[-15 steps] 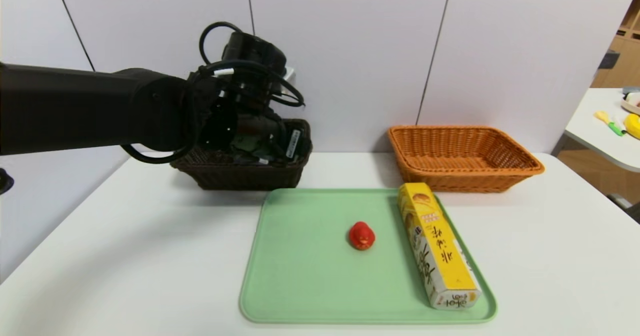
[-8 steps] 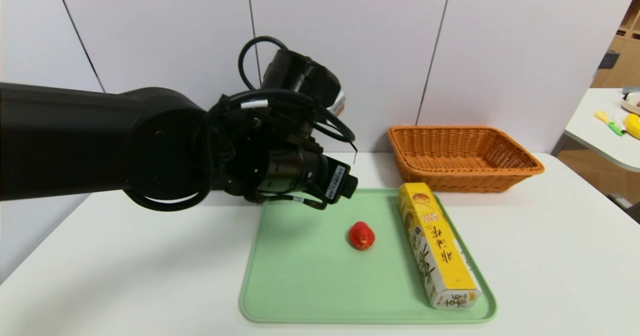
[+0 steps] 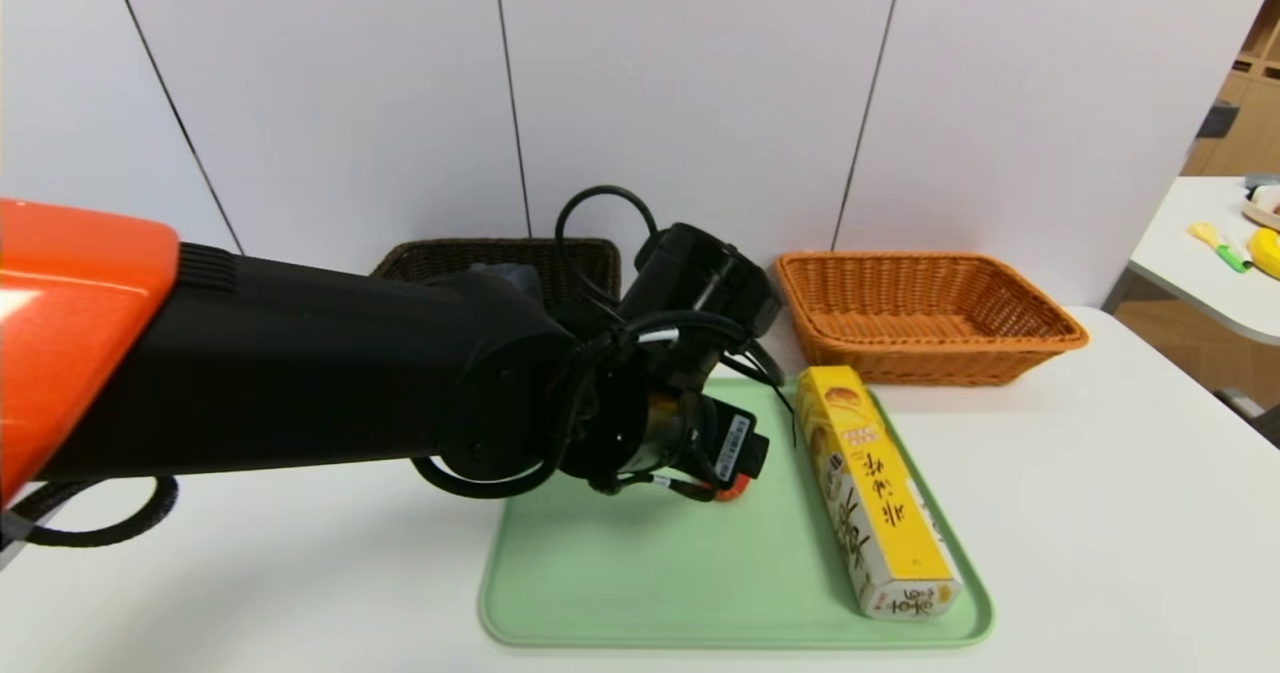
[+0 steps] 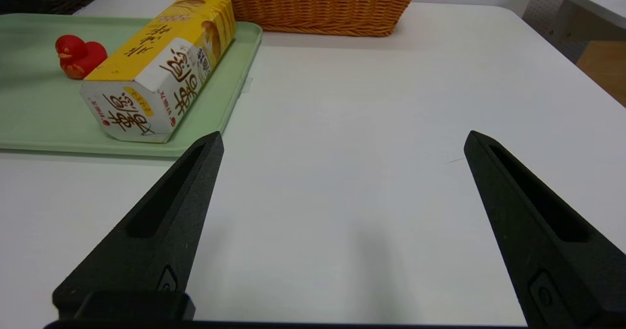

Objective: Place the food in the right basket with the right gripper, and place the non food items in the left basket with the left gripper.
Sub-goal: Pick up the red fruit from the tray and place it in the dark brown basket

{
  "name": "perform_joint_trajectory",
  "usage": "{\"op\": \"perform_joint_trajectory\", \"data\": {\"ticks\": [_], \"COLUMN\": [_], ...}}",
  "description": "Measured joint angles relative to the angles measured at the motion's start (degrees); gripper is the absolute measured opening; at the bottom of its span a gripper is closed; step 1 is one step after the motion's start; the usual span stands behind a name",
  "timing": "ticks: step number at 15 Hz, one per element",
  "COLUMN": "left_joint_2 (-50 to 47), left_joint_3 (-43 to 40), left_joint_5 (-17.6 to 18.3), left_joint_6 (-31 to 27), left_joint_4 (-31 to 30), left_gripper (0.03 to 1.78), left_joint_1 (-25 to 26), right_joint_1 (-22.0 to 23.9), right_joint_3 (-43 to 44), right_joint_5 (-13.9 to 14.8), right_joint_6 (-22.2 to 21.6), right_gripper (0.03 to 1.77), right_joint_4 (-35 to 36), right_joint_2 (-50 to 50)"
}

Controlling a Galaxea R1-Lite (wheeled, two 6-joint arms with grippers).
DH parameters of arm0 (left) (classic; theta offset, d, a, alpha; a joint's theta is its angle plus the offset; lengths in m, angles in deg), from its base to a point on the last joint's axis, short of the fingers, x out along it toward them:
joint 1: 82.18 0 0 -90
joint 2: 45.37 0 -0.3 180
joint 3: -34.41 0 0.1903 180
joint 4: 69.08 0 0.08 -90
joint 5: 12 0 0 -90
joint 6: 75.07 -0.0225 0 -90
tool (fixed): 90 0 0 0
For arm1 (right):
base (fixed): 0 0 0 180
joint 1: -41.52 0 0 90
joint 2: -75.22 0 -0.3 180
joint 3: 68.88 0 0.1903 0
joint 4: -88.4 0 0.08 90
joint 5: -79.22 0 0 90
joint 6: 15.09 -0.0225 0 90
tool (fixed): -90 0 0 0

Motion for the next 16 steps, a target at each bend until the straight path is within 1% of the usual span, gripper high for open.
{"op": "perform_joint_trajectory", "data": {"ticks": [1,4,5,7,9,16], "left_joint_2": [1.06,3.95,4.75,6.05,7.14,10.75], "left_joint_3": [0.27,1.46,1.90,2.67,3.94,6.25], "left_joint_5": [-1.62,-8.74,-10.25,-11.85,-12.37,-12.35], "left_joint_6": [1.54,5.49,7.57,11.18,11.93,12.04], "left_joint_4": [0.00,-0.06,-0.06,-0.24,-0.38,-0.33], "left_gripper": [1.69,1.69,1.69,1.69,1.69,1.69], "left_joint_1": [-0.18,-0.33,-0.35,-0.44,-0.68,-2.23], "right_joint_1": [0.00,0.00,0.00,0.00,0.00,0.00], "right_joint_3": [0.00,0.00,0.00,0.00,0.00,0.00], "right_joint_5": [0.02,0.00,0.02,0.00,0.00,0.00], "right_joint_6": [0.00,0.00,0.02,0.02,-0.02,0.00], "right_gripper": [1.70,1.70,1.70,1.70,1.70,1.70], "right_joint_4": [0.00,0.00,-0.02,0.00,0.00,-0.02], "right_joint_2": [0.00,0.00,0.00,0.00,0.00,0.00]}}
